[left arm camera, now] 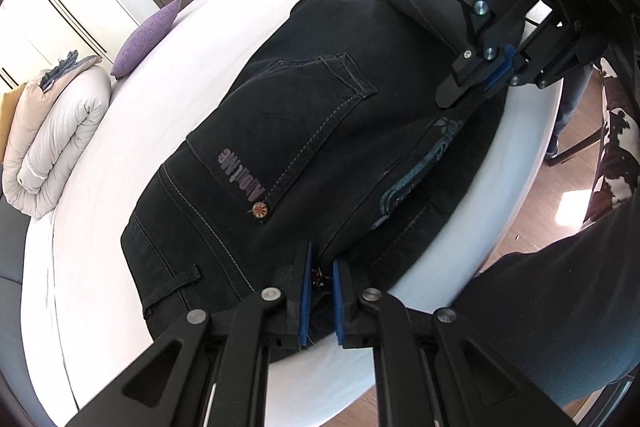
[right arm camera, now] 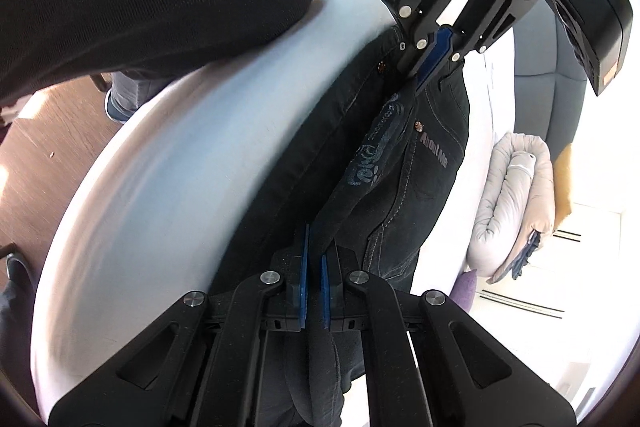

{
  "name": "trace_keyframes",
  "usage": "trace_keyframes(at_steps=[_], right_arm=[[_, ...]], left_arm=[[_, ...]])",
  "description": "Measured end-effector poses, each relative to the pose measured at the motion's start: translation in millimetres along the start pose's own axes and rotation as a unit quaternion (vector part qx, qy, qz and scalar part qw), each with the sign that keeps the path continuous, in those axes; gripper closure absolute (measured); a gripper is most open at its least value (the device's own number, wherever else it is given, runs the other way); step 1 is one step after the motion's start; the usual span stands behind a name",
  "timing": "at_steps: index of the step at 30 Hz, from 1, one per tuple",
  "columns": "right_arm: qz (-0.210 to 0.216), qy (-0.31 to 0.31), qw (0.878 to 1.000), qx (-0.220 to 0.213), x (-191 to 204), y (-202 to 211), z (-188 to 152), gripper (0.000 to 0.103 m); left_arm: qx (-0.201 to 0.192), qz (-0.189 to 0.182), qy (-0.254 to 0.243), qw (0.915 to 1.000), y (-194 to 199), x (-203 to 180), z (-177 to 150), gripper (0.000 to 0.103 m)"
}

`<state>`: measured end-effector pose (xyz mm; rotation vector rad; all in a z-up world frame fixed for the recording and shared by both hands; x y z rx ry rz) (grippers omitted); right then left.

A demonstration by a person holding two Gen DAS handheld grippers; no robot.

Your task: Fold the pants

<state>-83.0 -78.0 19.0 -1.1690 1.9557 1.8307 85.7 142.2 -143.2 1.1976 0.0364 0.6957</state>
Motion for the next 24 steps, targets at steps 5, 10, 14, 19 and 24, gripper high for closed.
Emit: trace_keyframes(at_steps=[5,10,14,19,24], right_arm=[[0.002,-0.011,1.0,0.007,4,0,14,0.099],[-0.005,-0.022,1.0,0.017,8,-2,26,0.099],[-0.017,-0.017,0.999,0.02,5,-6,28,0.098],[-0.017,-0.048,0.998,0.029,10,-2,26,0.098],[-0.051,-0.056,0.997,0.031,19,-3,27,0.098]], left_arm=[[0.0,-0.002,0.019,0.9998,-10,10,1,0.09],[0.005,0.014,0.042,0.999,-8,20,-5,0.061],[0.01,0.018,0.069,0.9974,6,26,-14,0.035],[-0.026,0.014,0.126,0.9916,34,47,-8,0.035],[-0.07,0.001,0.204,0.9765,19,72,41,0.035]])
Point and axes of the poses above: each gripper's, at about its wrist camera, not at the fingertips, and y roughly against the way its jaws point, x to its left, z to its top, the point moved 3 cm from there along -y, roughly the way its jaws point, and after that the axes turned 3 degrees about x, right-handed, at the moved point
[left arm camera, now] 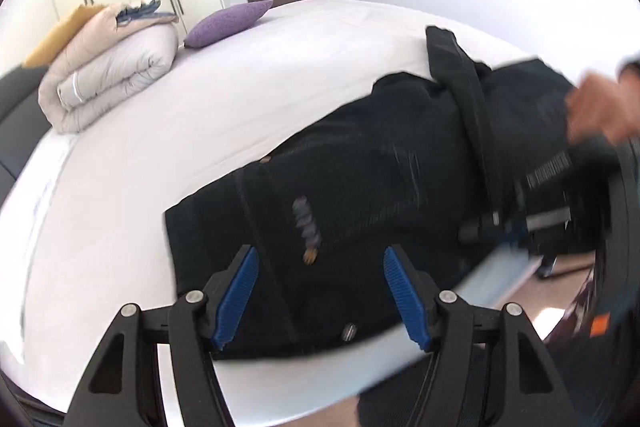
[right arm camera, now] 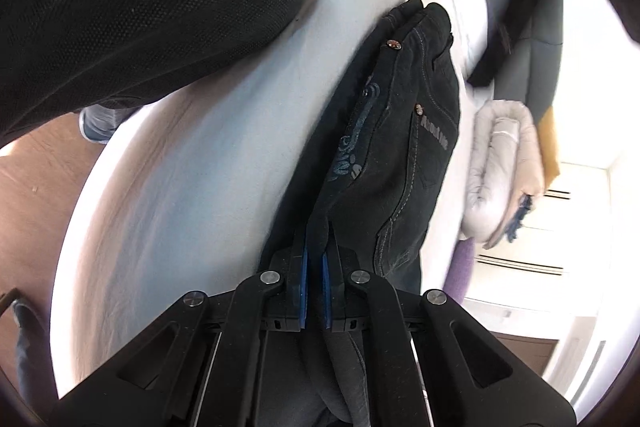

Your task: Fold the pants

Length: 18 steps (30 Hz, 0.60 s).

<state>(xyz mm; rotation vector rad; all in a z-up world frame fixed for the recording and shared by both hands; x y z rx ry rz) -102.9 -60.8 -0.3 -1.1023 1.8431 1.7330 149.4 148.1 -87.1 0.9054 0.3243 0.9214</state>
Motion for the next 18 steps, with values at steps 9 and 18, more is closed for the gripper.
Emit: trace_keyframes(at_steps=[9,18], right_arm=[[-0.061,-0.042,0.997,-0.011,19,-1,-4,0.097],[-0.013,-0.272,0.96,-0.058,-12,30,-40,0.052]], left_arm=[[0.092,-0.016,0.039,0.9949,-86,-19,8,0.042],[0.108,0.003,0.056,0.9926,-80,-31,-9,0.042]])
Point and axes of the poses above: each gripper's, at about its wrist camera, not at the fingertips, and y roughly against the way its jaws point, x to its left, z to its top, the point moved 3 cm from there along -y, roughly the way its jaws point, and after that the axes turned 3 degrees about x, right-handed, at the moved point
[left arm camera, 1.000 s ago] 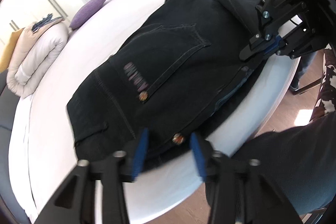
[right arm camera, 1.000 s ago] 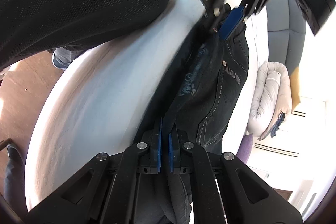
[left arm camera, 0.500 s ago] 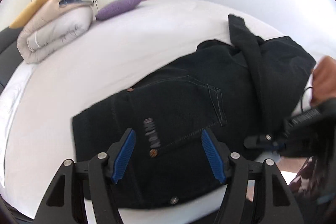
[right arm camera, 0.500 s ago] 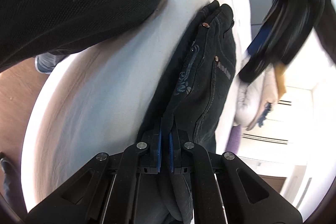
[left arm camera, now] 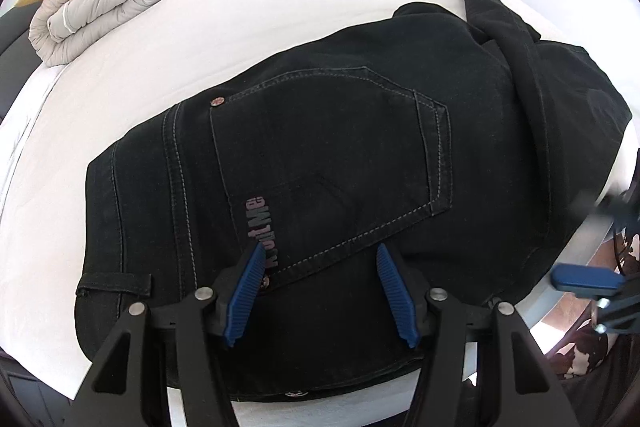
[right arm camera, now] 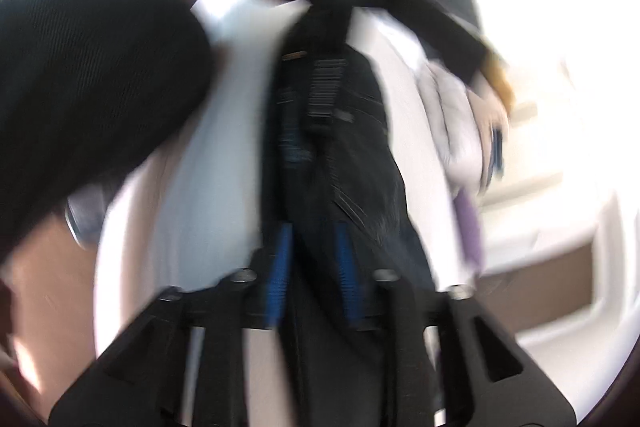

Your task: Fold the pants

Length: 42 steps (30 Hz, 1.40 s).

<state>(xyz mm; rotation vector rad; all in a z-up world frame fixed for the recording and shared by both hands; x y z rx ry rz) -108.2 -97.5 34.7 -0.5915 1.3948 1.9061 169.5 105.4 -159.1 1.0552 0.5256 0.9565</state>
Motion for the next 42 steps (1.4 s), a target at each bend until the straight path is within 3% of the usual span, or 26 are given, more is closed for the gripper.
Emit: trace_keyframes(at_steps=[1,3,4,6,8,11,12,14,15,16,18,21,27,29,31,32,33,35,37,42], right_arm=[[0.01,-0.064,0.998,-0.007,-18,7,-6,0.028],[0.036,-0.217,0.975,-0.024,-68,19,-33,0.024],[0.055,-0.291,0.955,-0.022,-95,19,-51,0.024],[0.086,-0.449,0.889,-0.014,-157,10,-105,0.023],[0.109,-0.577,0.809,-0.021,-207,1,-162,0.023],[0.138,-0.755,0.639,-0.051,-264,-18,-268,0.024],[0.132,-0.787,0.6,-0.053,-274,-24,-294,0.024],[0.122,-0.833,0.538,-0.039,-284,-43,-342,0.025],[0.129,-0.849,0.512,-0.031,-285,-55,-358,0.027],[0.141,-0.861,0.488,-0.025,-284,-68,-370,0.03],[0.157,-0.876,0.455,-0.005,-279,-90,-386,0.033],[0.172,-0.888,0.426,0.001,-272,-117,-389,0.038],[0.186,-0.898,0.399,0.004,-259,-159,-392,0.038],[0.193,-0.906,0.375,0.002,-255,-176,-397,0.038],[0.193,-0.913,0.36,0.0,-254,-189,-401,0.04],[0.19,-0.915,0.356,-0.004,-255,-194,-403,0.049],[0.19,-0.916,0.354,-0.01,-257,-199,-404,0.058],[0.19,-0.917,0.351,-0.01,-259,-209,-405,0.084],[0.18,-0.916,0.358,-0.016,-264,-213,-407,0.095],[0.151,-0.898,0.411,-0.043,-290,-167,-398,0.099]], left_arm=[[0.001,0.001,0.001,1.0,-7,-7,8,0.042],[0.0,-0.001,0.001,1.0,-7,-9,10,0.042],[0.0,-0.003,0.003,1.0,-7,-9,10,0.042],[0.001,-0.002,0.004,1.0,-5,-8,11,0.042],[0.0,0.001,0.001,1.0,-3,-12,14,0.042],[-0.006,-0.006,0.006,0.9999,0,-8,11,0.042],[-0.008,-0.008,0.007,0.9999,0,-5,8,0.042],[-0.011,-0.01,0.011,0.9998,-1,-3,7,0.042],[-0.012,-0.011,0.011,0.9998,-2,-3,6,0.042],[-0.013,-0.01,0.012,0.9998,-2,-2,5,0.042],[-0.014,-0.009,0.012,0.9998,-1,-1,4,0.042],[-0.014,-0.011,0.012,0.9998,-1,-1,3,0.042],[-0.012,-0.013,0.013,0.9998,-2,-1,3,0.042],[-0.012,-0.014,0.015,0.9997,-2,-2,4,0.042],[-0.014,-0.013,0.016,0.9997,-1,-2,3,0.042],[-0.014,-0.012,0.017,0.9997,-2,-2,3,0.042],[-0.015,-0.012,0.017,0.9997,-2,-2,3,0.042],[-0.016,-0.012,0.017,0.9996,-2,-1,3,0.042],[-0.016,-0.012,0.017,0.9997,-2,0,2,0.042],[-0.013,-0.01,0.015,0.9998,-1,0,1,0.042]])
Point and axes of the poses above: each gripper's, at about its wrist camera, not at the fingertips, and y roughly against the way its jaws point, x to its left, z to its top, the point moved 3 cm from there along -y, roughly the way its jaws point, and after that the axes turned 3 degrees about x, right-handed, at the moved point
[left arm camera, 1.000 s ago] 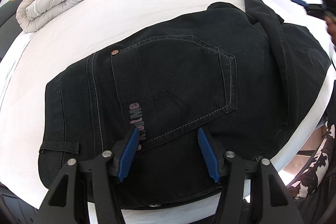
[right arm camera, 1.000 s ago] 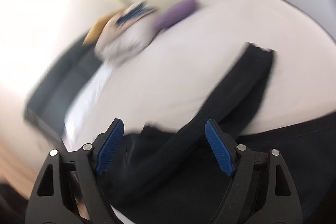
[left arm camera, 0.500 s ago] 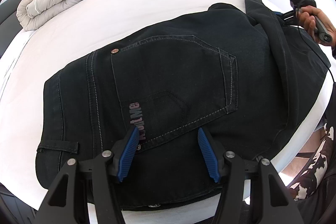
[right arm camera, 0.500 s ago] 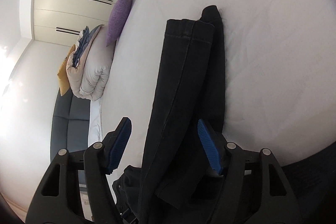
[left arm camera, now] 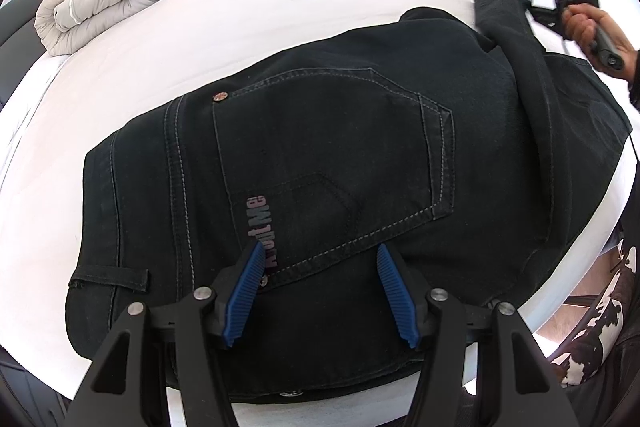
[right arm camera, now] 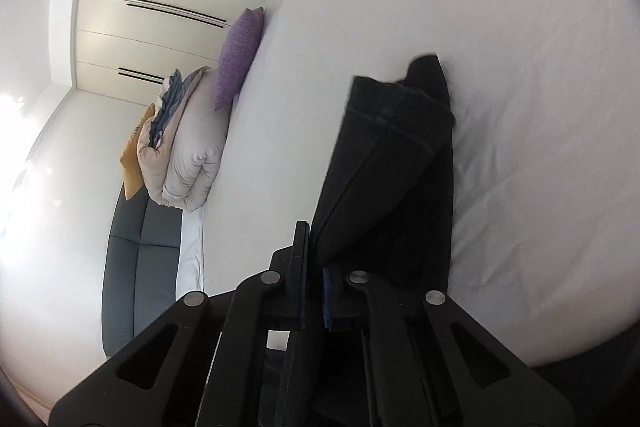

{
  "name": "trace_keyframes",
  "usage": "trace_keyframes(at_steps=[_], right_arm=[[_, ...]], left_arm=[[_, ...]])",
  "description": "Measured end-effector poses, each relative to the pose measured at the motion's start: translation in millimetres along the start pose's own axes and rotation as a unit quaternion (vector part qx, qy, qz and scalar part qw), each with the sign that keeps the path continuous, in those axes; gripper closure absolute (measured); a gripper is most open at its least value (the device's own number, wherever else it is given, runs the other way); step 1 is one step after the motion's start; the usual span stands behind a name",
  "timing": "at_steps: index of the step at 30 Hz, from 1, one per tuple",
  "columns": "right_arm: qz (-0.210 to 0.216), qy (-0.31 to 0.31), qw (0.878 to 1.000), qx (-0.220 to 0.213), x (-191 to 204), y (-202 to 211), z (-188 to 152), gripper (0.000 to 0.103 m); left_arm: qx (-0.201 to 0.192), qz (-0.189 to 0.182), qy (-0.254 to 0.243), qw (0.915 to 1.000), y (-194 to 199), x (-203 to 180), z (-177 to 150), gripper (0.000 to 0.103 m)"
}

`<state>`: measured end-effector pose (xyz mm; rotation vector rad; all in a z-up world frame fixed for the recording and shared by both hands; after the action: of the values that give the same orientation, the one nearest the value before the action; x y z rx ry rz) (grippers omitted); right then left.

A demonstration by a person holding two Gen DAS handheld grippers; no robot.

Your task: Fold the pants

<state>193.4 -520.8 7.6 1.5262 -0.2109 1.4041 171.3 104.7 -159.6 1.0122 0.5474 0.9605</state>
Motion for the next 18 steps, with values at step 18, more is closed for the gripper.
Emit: trace_keyframes(at_steps=[18], right_arm=[[-0.05,-0.092,0.988,-0.109,-116,250,-116,0.1]], left_arm=[[0.034,0.013,-0.001,0.9993,-5,-11,17,0.041]])
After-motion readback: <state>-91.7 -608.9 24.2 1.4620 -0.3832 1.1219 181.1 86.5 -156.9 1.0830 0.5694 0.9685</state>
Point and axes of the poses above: each gripper's, at about its wrist camera, not at the fingertips, and y roughly against the way its jaws point, x to its left, z to its top, the point moved 3 cm from there along -y, roughly the way its jaws point, and after that the axes turned 3 degrees about x, right-handed, at the moved point
